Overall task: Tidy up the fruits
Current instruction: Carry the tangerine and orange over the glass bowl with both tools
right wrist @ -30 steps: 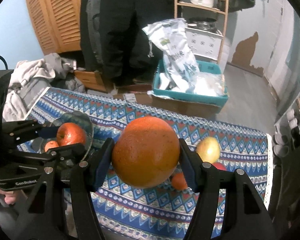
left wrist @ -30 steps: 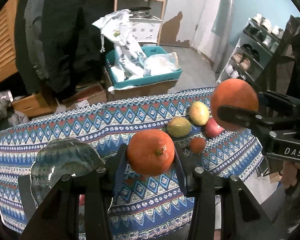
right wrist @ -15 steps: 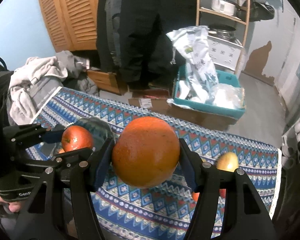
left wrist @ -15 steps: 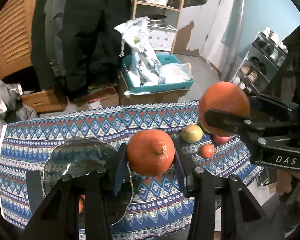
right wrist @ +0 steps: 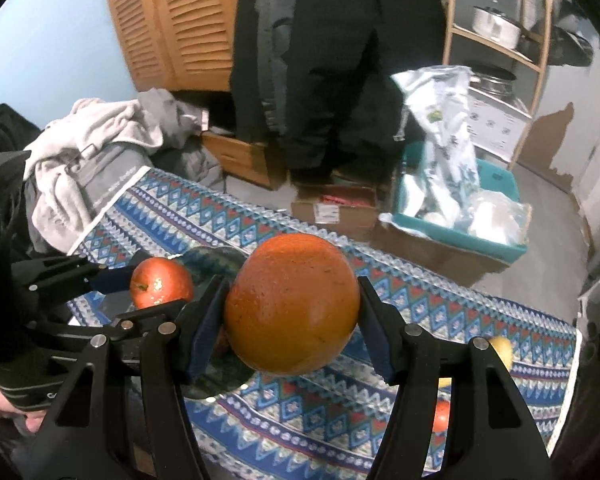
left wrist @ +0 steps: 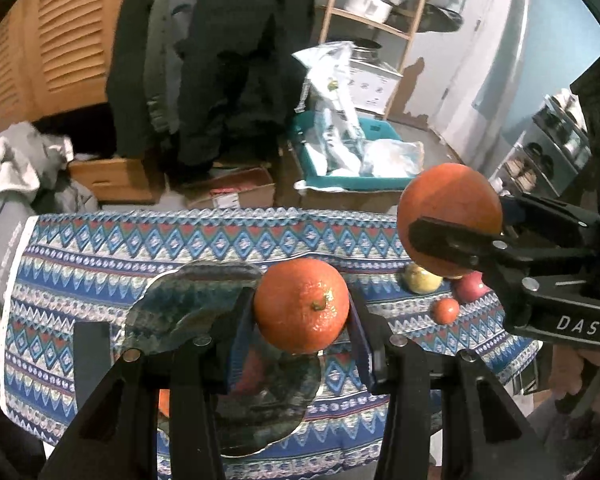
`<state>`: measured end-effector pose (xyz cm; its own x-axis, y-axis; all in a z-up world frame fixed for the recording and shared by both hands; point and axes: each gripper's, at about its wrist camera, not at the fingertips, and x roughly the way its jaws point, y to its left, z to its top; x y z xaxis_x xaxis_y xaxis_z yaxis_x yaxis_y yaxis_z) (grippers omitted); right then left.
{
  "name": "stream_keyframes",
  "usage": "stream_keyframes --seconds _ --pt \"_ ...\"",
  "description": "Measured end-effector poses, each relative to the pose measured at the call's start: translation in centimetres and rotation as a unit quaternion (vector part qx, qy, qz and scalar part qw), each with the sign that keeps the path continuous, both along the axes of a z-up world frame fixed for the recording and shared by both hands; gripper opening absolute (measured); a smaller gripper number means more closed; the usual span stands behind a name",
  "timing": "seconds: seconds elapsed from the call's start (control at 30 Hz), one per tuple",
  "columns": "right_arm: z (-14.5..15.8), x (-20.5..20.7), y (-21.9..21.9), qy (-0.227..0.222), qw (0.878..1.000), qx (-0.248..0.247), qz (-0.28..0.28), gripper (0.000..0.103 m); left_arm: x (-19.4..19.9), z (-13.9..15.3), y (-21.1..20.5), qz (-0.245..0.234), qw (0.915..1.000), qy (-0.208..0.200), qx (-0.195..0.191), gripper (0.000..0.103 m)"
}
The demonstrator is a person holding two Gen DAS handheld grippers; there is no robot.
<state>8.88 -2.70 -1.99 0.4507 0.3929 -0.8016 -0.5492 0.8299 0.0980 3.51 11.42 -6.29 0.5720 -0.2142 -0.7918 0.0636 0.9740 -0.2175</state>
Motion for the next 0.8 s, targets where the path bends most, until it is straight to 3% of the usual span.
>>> stream_keyframes --seconds 0.33,0.8 --pt "-3.1 2.2 5.4 0.038 0.999 0.005 0.023 0.064 0.3 -2.6 5.5 0.055 0.9981 0.029 0.003 0.046" --pt "-11.1 4.1 10.2 0.115 0.992 -0.030 0.029 0.064 1.5 -8.8 10.6 0.108 0.9899 0.092 0.001 0.045"
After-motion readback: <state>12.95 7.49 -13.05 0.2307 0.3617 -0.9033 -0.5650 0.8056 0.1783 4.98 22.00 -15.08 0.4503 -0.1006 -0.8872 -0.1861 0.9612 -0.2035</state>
